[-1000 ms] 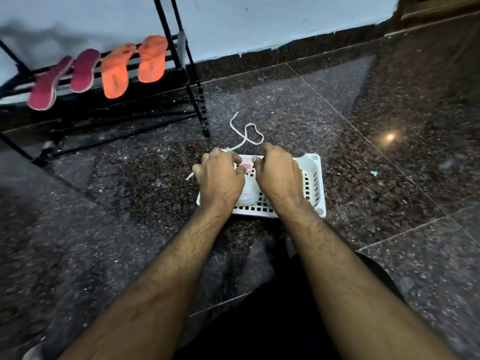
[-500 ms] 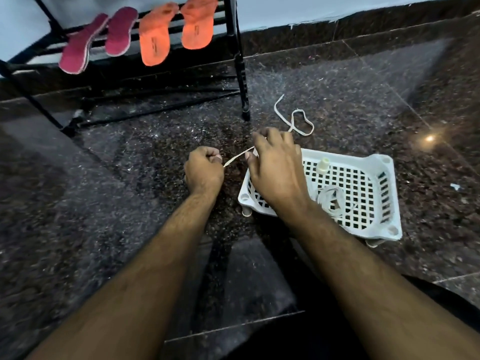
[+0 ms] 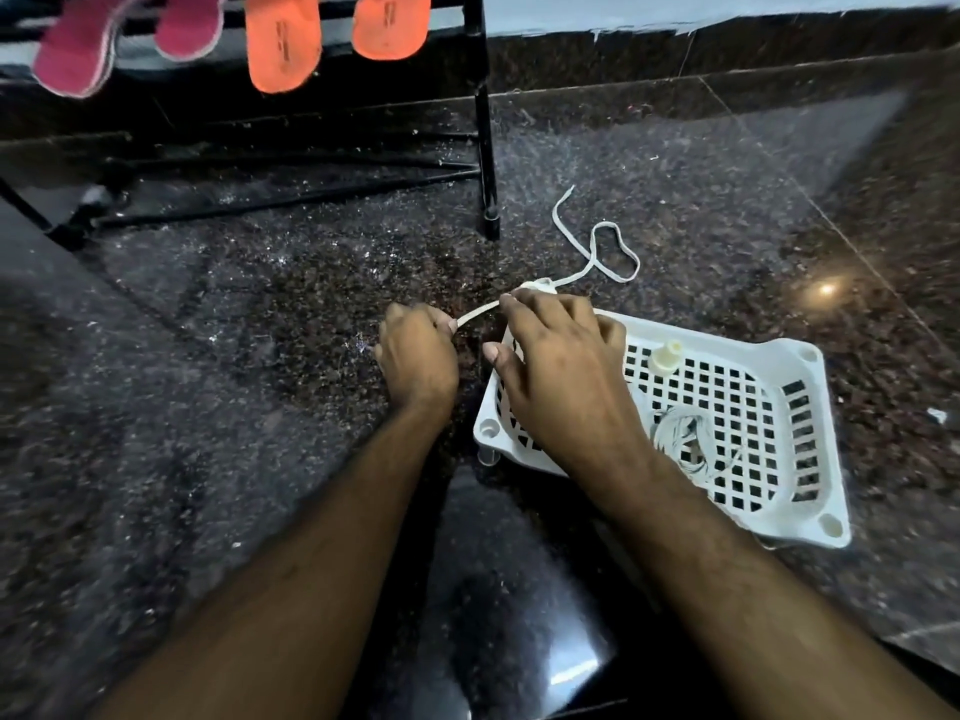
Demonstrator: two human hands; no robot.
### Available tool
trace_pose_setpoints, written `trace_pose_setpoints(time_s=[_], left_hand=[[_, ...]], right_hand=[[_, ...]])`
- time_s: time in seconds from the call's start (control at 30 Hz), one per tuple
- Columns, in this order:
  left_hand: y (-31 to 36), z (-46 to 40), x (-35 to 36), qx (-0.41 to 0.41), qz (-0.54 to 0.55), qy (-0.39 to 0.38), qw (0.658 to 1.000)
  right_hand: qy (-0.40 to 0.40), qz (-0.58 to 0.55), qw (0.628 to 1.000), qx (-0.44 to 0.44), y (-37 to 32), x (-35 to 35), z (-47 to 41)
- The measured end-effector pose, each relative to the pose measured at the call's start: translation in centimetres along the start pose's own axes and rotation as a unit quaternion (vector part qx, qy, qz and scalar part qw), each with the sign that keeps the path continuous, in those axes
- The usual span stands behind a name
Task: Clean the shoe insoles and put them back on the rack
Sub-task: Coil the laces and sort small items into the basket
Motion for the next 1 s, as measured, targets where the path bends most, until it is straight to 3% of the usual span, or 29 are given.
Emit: trace_pose_setpoints(time_s=[0.1, 0.2, 0.37, 0.47, 0.57, 0.67, 0.73, 0.83, 0.9, 1.0], left_hand=[[1.0, 1.0, -1.4, 0.040, -0.004, -0.006, 0.999], [2.5, 2.6, -3.9, 0.077, 0.114, -0.043, 0.990], [5.3, 6.4, -9.6, 0.171, 0.223, -0.094, 0.955], [5.5, 8.3, -13.0, 0.183, 0.287, -0.136, 0.930], [5.0, 10.0, -16.3, 0.125, 0.404, -0.181, 0.888], [3.5, 11.7, -18.2, -0.004, 0.507, -0.239, 0.828], [1.7, 12.8, -18.8, -0.084, 0.491, -0.288, 0.818], [-1.2, 14.7, -18.8, -0.157, 0.367, -0.401, 0.825], [-2.4, 15.9, -18.6, -0.170, 0.344, -0.456, 0.803], [-2.6, 15.4, -18.9, -0.109, 0.395, -0.430, 0.805]], right_hand=[[-0.007, -0.001, 1.000, -0.010, -0.3, -0.6, 0.0], [-0.004, -0.025, 1.000, -0.017, -0.7, -1.6, 0.0], [-0.003, -0.149, 0.988, -0.031, -2.2, -3.1, 0.6], [0.012, -0.227, 0.972, -0.053, -4.1, -4.0, 1.3], [0.054, -0.272, 0.959, -0.064, -5.9, -5.3, 2.2], [0.073, -0.316, 0.942, -0.083, -8.2, -6.4, 3.6], [0.064, -0.342, 0.932, -0.097, -9.6, -6.5, 4.4], [0.066, -0.366, 0.923, -0.094, -10.2, -6.3, 4.7], [0.042, -0.383, 0.919, -0.080, -10.1, -5.6, 4.7], [-0.071, -0.376, 0.919, -0.093, -10.8, -2.8, 4.8]])
Point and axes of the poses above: each hand's wrist, its own z-axis away from the middle knuckle, its own x-axis out of the palm, y = z × x, the point moved 7 cm from there along -z, towards the middle knuckle, and after that the axes turned 6 degrees about -x, right-handed, at the moved point
